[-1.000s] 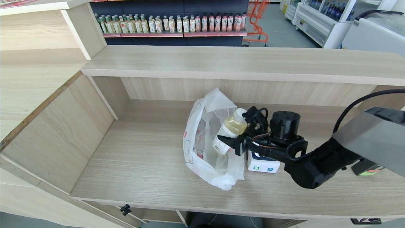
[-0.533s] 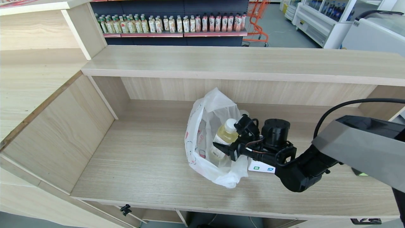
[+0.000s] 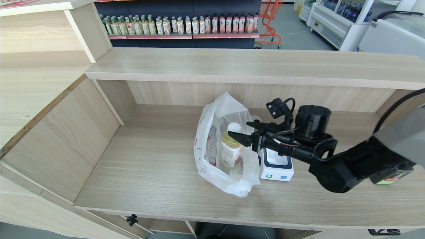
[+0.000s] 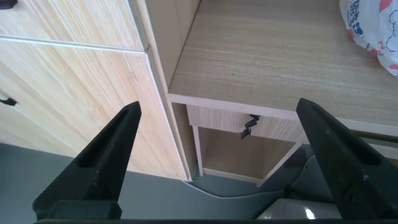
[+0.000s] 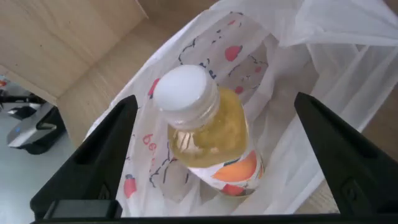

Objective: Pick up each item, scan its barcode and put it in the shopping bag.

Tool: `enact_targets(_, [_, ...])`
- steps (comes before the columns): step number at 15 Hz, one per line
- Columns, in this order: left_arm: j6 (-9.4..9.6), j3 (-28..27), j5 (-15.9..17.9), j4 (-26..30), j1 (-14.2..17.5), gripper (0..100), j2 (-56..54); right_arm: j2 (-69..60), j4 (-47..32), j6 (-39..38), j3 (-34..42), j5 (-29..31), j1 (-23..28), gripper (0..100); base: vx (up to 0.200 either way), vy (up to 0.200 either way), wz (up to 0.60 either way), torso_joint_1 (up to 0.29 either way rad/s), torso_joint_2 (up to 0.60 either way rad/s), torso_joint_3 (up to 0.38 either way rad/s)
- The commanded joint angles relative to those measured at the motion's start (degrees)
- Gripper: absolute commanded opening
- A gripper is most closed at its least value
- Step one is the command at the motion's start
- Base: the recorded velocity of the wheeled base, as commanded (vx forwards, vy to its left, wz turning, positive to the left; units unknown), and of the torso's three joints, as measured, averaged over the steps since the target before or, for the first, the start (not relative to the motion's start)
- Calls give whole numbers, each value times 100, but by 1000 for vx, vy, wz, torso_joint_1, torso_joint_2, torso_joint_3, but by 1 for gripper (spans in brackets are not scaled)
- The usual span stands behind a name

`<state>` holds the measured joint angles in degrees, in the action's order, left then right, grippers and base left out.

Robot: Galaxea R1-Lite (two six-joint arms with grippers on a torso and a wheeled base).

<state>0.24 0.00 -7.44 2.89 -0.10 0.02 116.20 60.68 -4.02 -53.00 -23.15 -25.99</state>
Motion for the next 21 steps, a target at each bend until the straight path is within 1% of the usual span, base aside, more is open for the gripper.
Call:
enact_targets(1, [2, 0, -3, -8, 1, 100, -2, -1697, -751, -336, 721, -374, 358, 100, 0, 0, 0, 0, 0, 0])
enact_targets(2, [2, 0, -3, 1, 1, 100, -2, -2348, -997, -723, 1064, -445, 516, 100, 0, 0, 0, 0, 0, 0])
enact_targets(5, [2, 0, -3, 1, 1, 100, -2, -3183, -1147, -749, 1671, -445, 938, 100, 0, 0, 0, 0, 0, 0])
enact_targets(6, [2, 0, -3, 1, 1, 100, -2, -3288, -1182, -749, 1776, -445, 982, 100, 0, 0, 0, 0, 0, 0])
enact_targets(7, [2, 0, 5, 1, 1, 100, -2, -3578, -1252, -749, 2119, -480, 1237, 100, 0, 0, 0, 0, 0, 0])
enact_targets(11, [-7, 0, 5, 1, 1, 100, -2, -3833, -1252, -758, 2629, -480, 1571, 100, 0, 0, 0, 0, 0, 0])
enact_targets(16, [-7, 0, 5, 1, 1, 100, 6, -3912, -1261, -749, 2664, -480, 1755, 100, 0, 0, 0, 0, 0, 0])
enact_targets(20, [-7, 0, -3, 1, 1, 100, -2, -3947, -1261, -749, 2716, -480, 1861, 100, -200, 0, 0, 7, 1, -1])
enact_targets(21, [-7, 0, 5, 1, 1, 100, -2, -3974, -1261, -749, 2760, -480, 1870, 100, 0, 0, 0, 0, 0, 0])
